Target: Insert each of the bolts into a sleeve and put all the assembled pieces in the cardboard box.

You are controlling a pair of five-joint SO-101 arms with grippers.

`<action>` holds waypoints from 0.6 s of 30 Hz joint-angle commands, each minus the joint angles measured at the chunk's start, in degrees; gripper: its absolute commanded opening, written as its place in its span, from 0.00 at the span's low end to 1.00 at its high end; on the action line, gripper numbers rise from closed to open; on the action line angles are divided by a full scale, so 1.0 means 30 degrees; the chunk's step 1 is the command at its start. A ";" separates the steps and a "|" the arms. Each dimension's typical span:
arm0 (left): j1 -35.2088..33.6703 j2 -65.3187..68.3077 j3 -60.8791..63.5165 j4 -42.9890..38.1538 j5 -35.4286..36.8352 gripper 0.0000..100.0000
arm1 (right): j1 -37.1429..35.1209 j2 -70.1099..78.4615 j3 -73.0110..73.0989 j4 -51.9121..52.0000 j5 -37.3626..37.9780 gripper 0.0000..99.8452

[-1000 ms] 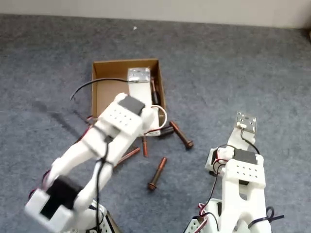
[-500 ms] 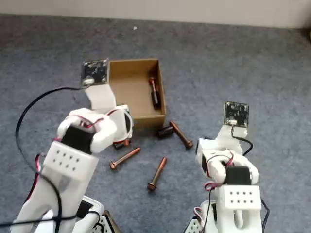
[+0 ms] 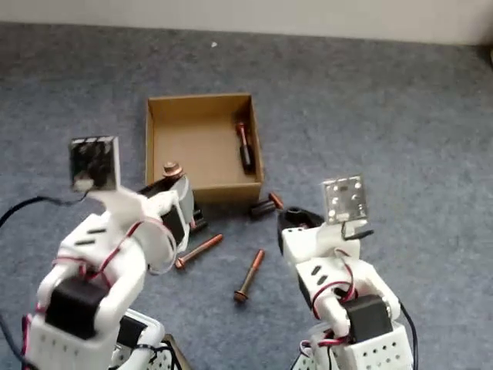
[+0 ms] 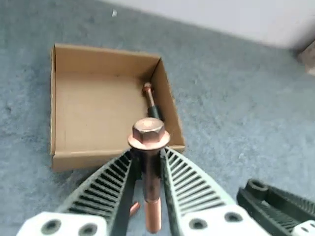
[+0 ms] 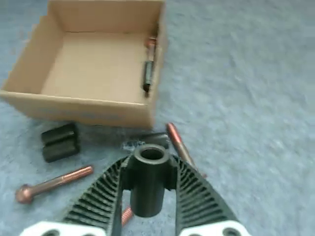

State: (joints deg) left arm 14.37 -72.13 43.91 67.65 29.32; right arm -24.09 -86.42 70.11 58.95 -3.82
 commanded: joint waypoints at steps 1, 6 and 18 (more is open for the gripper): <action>-0.0249 -0.2623 0.0601 -0.1495 -0.0176 0.01 | -0.1538 -0.0835 0.0396 0.0015 0.1319 0.00; -0.0249 -0.5407 0.1832 -0.2930 -0.0059 0.01 | -0.3414 -0.2593 0.2007 -0.1597 0.2813 0.00; -0.0103 -0.9597 0.4733 -0.4835 -0.0059 0.01 | -0.7780 -0.6227 0.6227 -0.6227 0.5392 0.00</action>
State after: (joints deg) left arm 14.37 -98.07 57.45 55.69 29.32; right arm -44.84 -103.74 89.19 44.35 11.56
